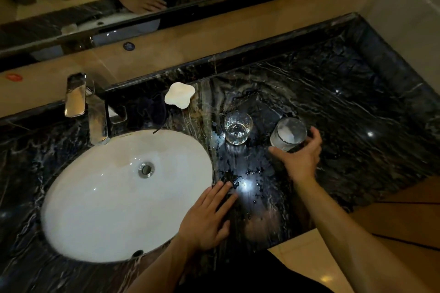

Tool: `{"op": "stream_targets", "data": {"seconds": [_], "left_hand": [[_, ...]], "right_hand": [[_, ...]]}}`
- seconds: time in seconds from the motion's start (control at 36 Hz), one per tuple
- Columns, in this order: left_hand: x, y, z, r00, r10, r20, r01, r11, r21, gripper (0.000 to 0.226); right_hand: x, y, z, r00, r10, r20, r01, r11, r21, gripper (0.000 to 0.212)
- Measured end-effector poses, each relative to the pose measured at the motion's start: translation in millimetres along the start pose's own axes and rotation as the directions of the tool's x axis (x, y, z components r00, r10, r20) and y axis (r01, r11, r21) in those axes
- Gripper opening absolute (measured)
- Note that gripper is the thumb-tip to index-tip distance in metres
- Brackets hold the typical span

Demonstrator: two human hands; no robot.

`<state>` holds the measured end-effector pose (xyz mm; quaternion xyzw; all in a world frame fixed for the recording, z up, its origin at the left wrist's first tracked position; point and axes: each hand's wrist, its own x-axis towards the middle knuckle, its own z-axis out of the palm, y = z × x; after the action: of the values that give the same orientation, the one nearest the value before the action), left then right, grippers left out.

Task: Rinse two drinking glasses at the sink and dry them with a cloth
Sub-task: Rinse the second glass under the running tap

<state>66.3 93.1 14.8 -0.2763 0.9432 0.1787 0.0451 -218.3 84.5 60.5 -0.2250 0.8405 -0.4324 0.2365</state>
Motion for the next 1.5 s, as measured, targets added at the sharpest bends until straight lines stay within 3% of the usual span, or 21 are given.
{"op": "stream_targets", "data": {"seconds": [0.06, 0.11, 0.19, 0.33, 0.67, 0.86, 0.94, 1.03, 1.08, 1.17, 1.31, 1.36, 1.5], "left_hand": [[-1, 0, 0, 1.0, -0.002, 0.005, 0.002, 1.0, 0.003, 0.074], [-1, 0, 0, 1.0, -0.005, 0.01, 0.005, 1.0, 0.003, 0.073], [-2, 0, 0, 1.0, 0.002, -0.004, -0.002, 1.0, 0.029, 0.072], [-4, 0, -4, 0.999, 0.024, -0.043, -0.023, 0.999, 0.044, 0.069], [-20, -19, -17, 0.995, 0.074, 0.062, -0.073, 0.997, -0.01, 0.064], [-78, -61, -25, 0.997, -0.073, 0.012, 0.074, 0.994, -0.082, 0.054], [-112, -89, -27, 0.985, -0.158, -0.076, 0.148, 0.982, -0.114, 0.047], [-150, -122, -29, 0.936, -0.302, -0.178, 0.284, 0.951, -0.122, 0.042], [-179, -144, -33, 0.882, -0.421, -0.212, 0.405, 0.907, -0.115, 0.052], [-219, -177, -40, 0.778, -0.596, -0.199, 0.589, 0.802, -0.098, 0.07], [-260, -219, -43, 0.597, -0.789, -0.144, 0.781, 0.613, -0.12, 0.068], [-269, -228, -40, 0.571, -0.812, -0.118, 0.802, 0.583, -0.129, 0.072], [-278, -238, -30, 0.598, -0.789, -0.14, 0.774, 0.614, -0.157, 0.066]], "right_hand": [[10, -3, 0, 0.997, -0.039, 0.063, 0.033, 0.994, 0.1, 0.108], [17, -3, 1, 0.992, -0.075, 0.104, 0.055, 0.982, 0.18, 0.092], [20, -3, 3, 0.988, -0.099, 0.115, 0.073, 0.974, 0.214, 0.077], [9, 1, 4, 0.987, -0.09, 0.136, 0.064, 0.981, 0.181, 0.078], [-66, -1, 33, 0.956, -0.169, 0.239, 0.137, 0.98, 0.143, 0.078], [-105, -17, 65, 0.899, -0.168, 0.404, 0.148, 0.986, 0.079, 0.077], [-122, -25, 83, 0.857, -0.165, 0.488, 0.157, 0.986, 0.058, 0.078], [-137, -34, 102, 0.824, -0.192, 0.533, 0.181, 0.981, 0.072, 0.077], [-147, -41, 118, 0.809, -0.201, 0.552, 0.198, 0.978, 0.067, 0.077], [-158, -51, 140, 0.787, -0.211, 0.58, 0.213, 0.975, 0.065, 0.077], [-173, -67, 177, 0.744, -0.236, 0.625, 0.273, 0.961, 0.038, 0.078], [-178, -73, 193, 0.732, -0.236, 0.639, 0.279, 0.96, 0.035, 0.077], [-186, -92, 227, 0.729, -0.211, 0.651, 0.268, 0.963, 0.013, 0.076]]}}
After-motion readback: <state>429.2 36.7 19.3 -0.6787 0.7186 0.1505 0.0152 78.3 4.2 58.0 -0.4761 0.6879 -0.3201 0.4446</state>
